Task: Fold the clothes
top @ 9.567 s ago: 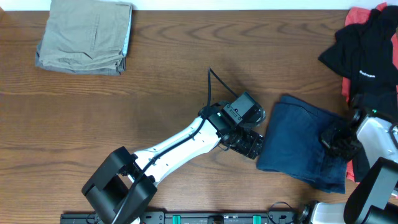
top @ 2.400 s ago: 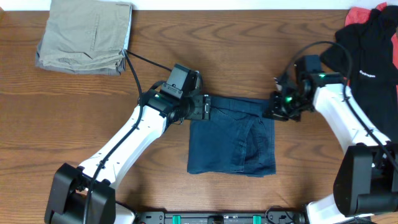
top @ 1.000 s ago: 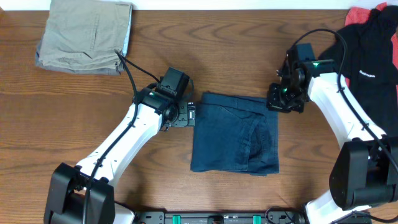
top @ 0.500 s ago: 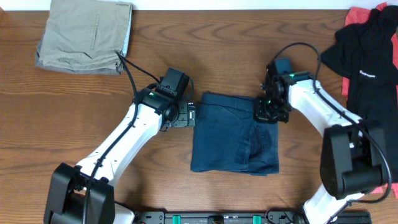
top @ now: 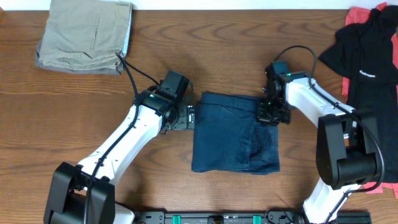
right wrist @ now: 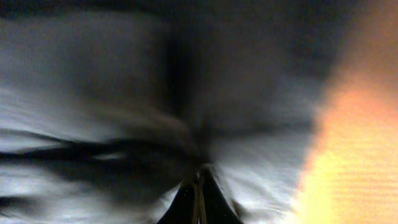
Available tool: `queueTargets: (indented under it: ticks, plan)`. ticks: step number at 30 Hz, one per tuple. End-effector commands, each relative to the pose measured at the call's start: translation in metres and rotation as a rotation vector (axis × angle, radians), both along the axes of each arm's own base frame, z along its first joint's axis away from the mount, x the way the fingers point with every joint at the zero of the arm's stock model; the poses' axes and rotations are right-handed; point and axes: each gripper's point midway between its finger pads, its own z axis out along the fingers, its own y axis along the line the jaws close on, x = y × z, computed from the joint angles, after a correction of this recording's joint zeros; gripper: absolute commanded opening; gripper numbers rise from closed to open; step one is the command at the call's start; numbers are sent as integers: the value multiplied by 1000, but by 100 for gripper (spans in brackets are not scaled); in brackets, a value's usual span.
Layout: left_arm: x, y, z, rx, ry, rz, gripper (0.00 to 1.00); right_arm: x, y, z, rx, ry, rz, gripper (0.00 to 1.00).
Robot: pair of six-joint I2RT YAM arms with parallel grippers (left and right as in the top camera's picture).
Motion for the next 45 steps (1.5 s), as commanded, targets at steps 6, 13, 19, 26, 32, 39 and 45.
queueTargets:
  ticks: [6, 13, 19, 26, 32, 39, 45]
  plan:
    - [-10, -13, -7, -114, 72, -16, 98, 37, -52, 82, -62, -90, -124, 38]
    - [-19, -45, 9, -399, 121, -222, 98, 60, -93, 113, -78, -186, -183, 99]
    - [-27, -56, 13, -470, 152, -252, 98, 58, -112, 112, -83, -182, -237, 99]
    - [-29, -55, -17, -451, 233, -229, 98, 58, -114, 112, -84, -183, -241, 99]
    - [-33, -54, -42, -434, 306, -212, 98, 58, -114, 112, -84, -182, -241, 99]
    - [-45, -73, -42, -573, 361, -287, 98, 58, -114, 112, -84, -183, -241, 99]
    - [-59, -91, -43, -646, 422, -324, 98, 58, -114, 112, -84, -183, -241, 99]
